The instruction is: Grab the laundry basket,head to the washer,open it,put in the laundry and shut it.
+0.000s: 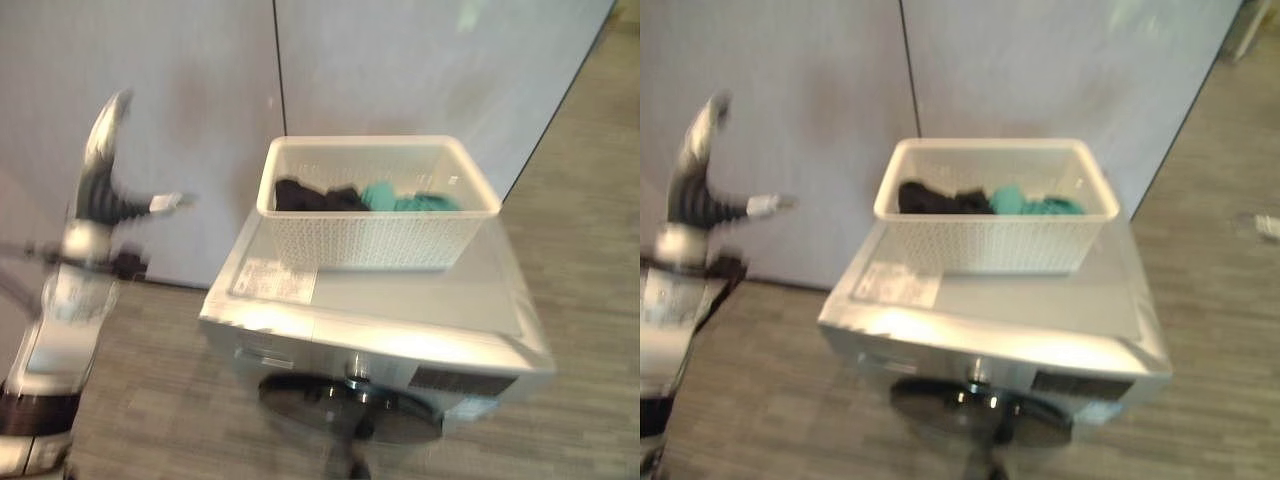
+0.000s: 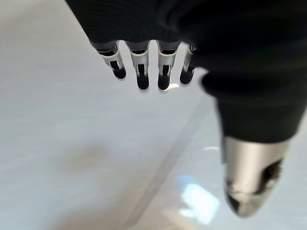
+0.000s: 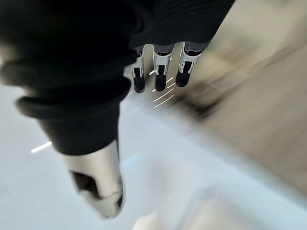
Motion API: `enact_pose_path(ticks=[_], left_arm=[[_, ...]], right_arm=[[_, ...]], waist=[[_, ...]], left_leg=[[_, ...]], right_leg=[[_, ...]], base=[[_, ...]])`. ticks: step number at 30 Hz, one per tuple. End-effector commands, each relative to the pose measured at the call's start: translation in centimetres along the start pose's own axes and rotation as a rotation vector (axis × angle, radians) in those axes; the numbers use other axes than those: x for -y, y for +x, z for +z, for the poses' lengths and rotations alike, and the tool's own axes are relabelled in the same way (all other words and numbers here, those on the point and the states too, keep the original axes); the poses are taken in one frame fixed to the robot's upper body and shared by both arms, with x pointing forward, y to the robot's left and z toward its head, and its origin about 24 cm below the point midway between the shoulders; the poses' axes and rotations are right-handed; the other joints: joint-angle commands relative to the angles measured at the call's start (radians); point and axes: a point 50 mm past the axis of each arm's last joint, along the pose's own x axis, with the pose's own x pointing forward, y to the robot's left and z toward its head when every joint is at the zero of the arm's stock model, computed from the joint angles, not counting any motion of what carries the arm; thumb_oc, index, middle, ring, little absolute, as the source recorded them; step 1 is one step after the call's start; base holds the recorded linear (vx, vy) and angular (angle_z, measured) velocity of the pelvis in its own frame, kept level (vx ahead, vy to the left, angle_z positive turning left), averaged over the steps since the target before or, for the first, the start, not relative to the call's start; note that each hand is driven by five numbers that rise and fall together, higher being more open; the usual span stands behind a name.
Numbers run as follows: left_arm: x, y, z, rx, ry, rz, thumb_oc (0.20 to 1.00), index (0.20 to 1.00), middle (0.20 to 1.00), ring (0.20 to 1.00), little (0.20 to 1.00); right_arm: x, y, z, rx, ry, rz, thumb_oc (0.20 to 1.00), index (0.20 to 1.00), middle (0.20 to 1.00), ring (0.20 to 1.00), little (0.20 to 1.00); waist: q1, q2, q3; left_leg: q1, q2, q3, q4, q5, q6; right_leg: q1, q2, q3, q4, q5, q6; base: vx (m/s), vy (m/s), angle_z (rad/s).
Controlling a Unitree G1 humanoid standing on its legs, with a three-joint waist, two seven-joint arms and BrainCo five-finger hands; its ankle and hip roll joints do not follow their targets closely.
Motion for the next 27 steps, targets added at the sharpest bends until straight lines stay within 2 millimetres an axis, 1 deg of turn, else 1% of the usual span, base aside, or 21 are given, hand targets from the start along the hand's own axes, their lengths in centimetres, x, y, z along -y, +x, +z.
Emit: enact_pose_path(ticks=[1,2,4,6,7,8,9,10,12,13,14,15,16,17,18,19,20,21,22,24,27], left_arm=[[-1.7,0.1,0.3,0.052,0.051,0.047,1.000,1.000,1.000,1.000,1.000],[-1.2,-2.6,-2.2,-0.073,-0.026,0.046,1.000,1.000,1.000,1.000,1.000],[-1.1,-3.7,-3.2,-0.126,-0.066,0.058,1.000,1.000,1.000,1.000,1.000],[-0.1,-6.7,-4.8,-0.211,-0.206,0.057,1.000,1.000,1.000,1.000,1.000],[0.5,-8.3,-5.5,-0.268,-0.316,0.051,1.000,1.000,1.000,1.000,1.000],[2.6,-11.4,-6.6,-0.382,-0.503,0.007,1.000,1.000,1.000,1.000,1.000],[4.0,-12.8,-7.0,-0.442,-0.554,-0.056,1.000,1.000,1.000,1.000,1.000],[4.0,-12.8,-7.0,-0.442,-0.554,-0.058,1.000,1.000,1.000,1.000,1.000],[7.9,-16.3,-8.6,-0.636,-0.662,-0.225,1.000,1.000,1.000,1.000,1.000],[7.9,-16.3,-8.7,-0.635,-0.662,-0.226,1.000,1.000,1.000,1.000,1.000],[9.8,-17.0,-9.3,-0.695,-0.671,-0.288,1.000,1.000,1.000,1.000,1.000],[13.2,-18.1,-10.4,-0.791,-0.596,-0.415,1.000,1.000,1.000,1.000,1.000],[13.2,-18.0,-10.4,-0.788,-0.596,-0.413,1.000,1.000,1.000,1.000,1.000],[15.1,-18.6,-11.0,-0.847,-0.529,-0.462,1.000,1.000,1.000,1.000,1.000],[17.4,-19.1,-11.7,-0.923,-0.441,-0.512,1.000,1.000,1.000,1.000,1.000],[17.4,-19.0,-11.8,-0.921,-0.441,-0.507,1.000,1.000,1.000,1.000,1.000],[18.9,-19.8,-12.2,-0.983,-0.360,-0.540,1.000,1.000,1.000,1.000,1.000],[18.9,-19.7,-12.2,-0.981,-0.360,-0.539,1.000,1.000,1.000,1.000,1.000],[19.7,-19.9,-12.2,-0.990,-0.313,-0.559,1.000,1.000,1.000,1.000,1.000],[20.1,-20.1,-12.0,-0.991,-0.310,-0.570,1.000,1.000,1.000,1.000,1.000],[20.8,-19.6,-11.4,-0.985,-0.357,-0.545,1.000,1.000,1.000,1.000,1.000]], right_arm=[[1.3,0.3,1.8,0.088,-0.138,-0.063,1.000,1.000,1.000,1.000,1.000],[1.0,-1.1,-0.7,0.006,-0.111,-0.078,1.000,1.000,1.000,1.000,1.000],[0.5,-1.7,-1.9,-0.037,-0.097,-0.072,1.000,1.000,1.000,1.000,1.000],[-0.6,-3.5,-5.1,-0.156,-0.084,-0.083,1.000,1.000,1.000,1.000,1.000],[-0.9,-4.3,-5.8,-0.197,-0.113,-0.067,1.000,1.000,1.000,1.000,1.000],[-2.4,-6.5,-7.0,-0.258,-0.110,0.004,1.000,1.000,1.000,1.000,1.000],[-3.1,-8.1,-8.0,-0.306,-0.079,0.047,1.000,1.000,1.000,1.000,1.000],[-3.0,-8.1,-8.0,-0.308,-0.079,0.047,1.000,1.000,1.000,1.000,1.000],[-5.9,-10.6,-10.4,-0.435,-0.012,0.217,1.000,1.000,1.000,1.000,1.000],[-5.9,-10.6,-10.5,-0.436,-0.011,0.217,1.000,1.000,1.000,1.000,1.000],[-8.0,-10.9,-11.5,-0.476,0.018,0.295,1.000,1.000,1.000,1.000,1.000],[-11.9,-11.5,-13.2,-0.544,0.049,0.436,1.000,1.000,1.000,1.000,1.000],[-12.0,-11.4,-13.2,-0.541,0.050,0.436,1.000,1.000,1.000,1.000,1.000],[-14.5,-11.5,-13.9,-0.569,0.058,0.505,1.000,1.000,1.000,1.000,1.000],[-18.5,-11.7,-14.6,-0.593,-0.011,0.632,1.000,1.000,1.000,1.000,1.000],[-18.6,-11.5,-14.6,-0.588,-0.011,0.632,1.000,1.000,1.000,1.000,1.000],[-21.8,-11.8,-13.7,-0.508,-0.188,0.776,1.000,1.000,1.000,1.000,1.000],[-21.9,-11.7,-13.7,-0.507,-0.188,0.775,1.000,1.000,1.000,1.000,1.000],[-23.5,-11.7,-12.5,-0.413,-0.286,0.872,1.000,1.000,1.000,1.000,1.000],[-24.1,-11.9,-12.3,-0.389,-0.317,0.888,1.000,1.000,1.000,1.000,1.000],[-25.1,-11.2,-12.0,-0.297,-0.492,0.911,1.000,1.000,1.000,1.000,1.000]], waist=[[0.020,-0.010,-0.019],[0.020,-0.006,-0.010],[0.020,-0.004,-0.008],[0.020,-0.005,0.003],[0.021,-0.008,0.008],[0.016,-0.009,0.019],[0.015,-0.010,0.023],[0.015,-0.009,0.018],[0.012,-0.012,0.030],[0.013,-0.013,0.029],[0.015,-0.015,0.035],[0.018,-0.016,0.042],[0.017,-0.018,0.043],[0.017,-0.020,0.051],[0.022,-0.022,0.057],[0.021,-0.023,0.061],[0.033,-0.022,0.072],[0.032,-0.023,0.072],[0.041,-0.025,0.071],[0.045,-0.025,0.074],[0.054,-0.024,0.092]], left_leg=[[-0.040,0.043,0.015,0.017,0.010,-0.014],[-0.040,0.044,0.018,0.017,0.009,-0.013],[-0.041,0.044,0.019,0.017,0.009,-0.012],[-0.042,0.047,0.022,0.023,0.003,-0.013],[-0.048,0.044,0.024,0.025,0.008,-0.012],[-0.056,0.045,0.026,0.035,0.008,-0.010],[-0.057,0.046,0.025,0.040,0.005,-0.010],[-0.056,0.047,0.024,0.038,0.001,-0.010],[-0.067,0.051,0.029,0.047,0.014,-0.012],[-0.067,0.052,0.029,0.047,0.014,-0.012],[-0.070,0.054,0.032,0.051,0.019,-0.014],[-0.073,0.062,0.034,0.056,0.022,-0.017],[-0.077,0.060,0.034,0.055,0.026,-0.016],[-0.081,0.063,0.034,0.060,0.030,-0.018],[-0.091,0.068,0.036,0.066,0.038,-0.021],[-0.091,0.068,0.036,0.066,0.037,-0.021],[-0.097,0.078,0.032,0.078,0.041,-0.025],[-0.100,0.077,0.031,0.077,0.046,-0.025],[-0.110,0.084,0.024,0.078,0.062,-0.029],[-0.115,0.089,0.020,0.078,0.069,-0.031],[-0.146,0.097,0.001,0.067,0.113,-0.037]], right_leg=[[0.099,-0.068,-0.010,0.002,-0.144,0.085],[0.096,-0.067,-0.007,0.002,-0.143,0.082],[0.093,-0.066,-0.004,0.001,-0.143,0.080],[0.092,-0.064,-0.001,0.001,-0.144,0.077],[0.088,-0.066,0.001,0.000,-0.141,0.075],[0.083,-0.066,0.006,0.000,-0.139,0.071],[0.084,-0.065,0.004,0.000,-0.140,0.070],[0.084,-0.064,0.005,0.000,-0.145,0.071],[0.076,-0.062,0.011,0.000,-0.140,0.068],[0.075,-0.062,0.011,0.000,-0.140,0.067],[0.073,-0.060,0.014,0.000,-0.137,0.065],[0.072,-0.055,0.019,0.000,-0.142,0.063],[0.069,-0.057,0.019,0.000,-0.140,0.063],[0.067,-0.054,0.022,0.000,-0.141,0.060],[0.061,-0.050,0.025,0.000,-0.143,0.056],[0.061,-0.050,0.025,0.000,-0.143,0.056],[0.067,-0.044,0.016,0.000,-0.152,0.050],[0.064,-0.045,0.015,0.000,-0.150,0.050],[0.065,-0.041,0.002,0.000,-0.157,0.045],[0.068,-0.038,-0.010,0.000,-0.161,0.043],[0.066,-0.034,-0.049,0.000,-0.170,0.038]], base=[[0.03,-0.066,-0.04],[0.05,-0.065,-0.13],[0.00,-0.023,-0.06],[-0.04,-0.059,0.05],[-0.05,-0.079,-0.01],[-0.05,-0.079,-0.03],[0.00,-0.058,0.04],[0.00,-0.052,0.11],[-0.04,-0.072,0.10],[-0.06,-0.074,-0.01],[-0.08,-0.088,-0.02],[-0.09,-0.087,0.01],[-0.11,-0.094,-0.01],[-0.14,-0.092,-0.12],[-0.13,-0.093,-0.23],[-0.15,-0.134,-0.34],[-0.07,-0.077,-0.32],[-0.12,-0.133,-0.20],[-0.06,-0.059,0.03],[-0.08,-0.078,0.22],[-0.19,-0.084,0.11]])
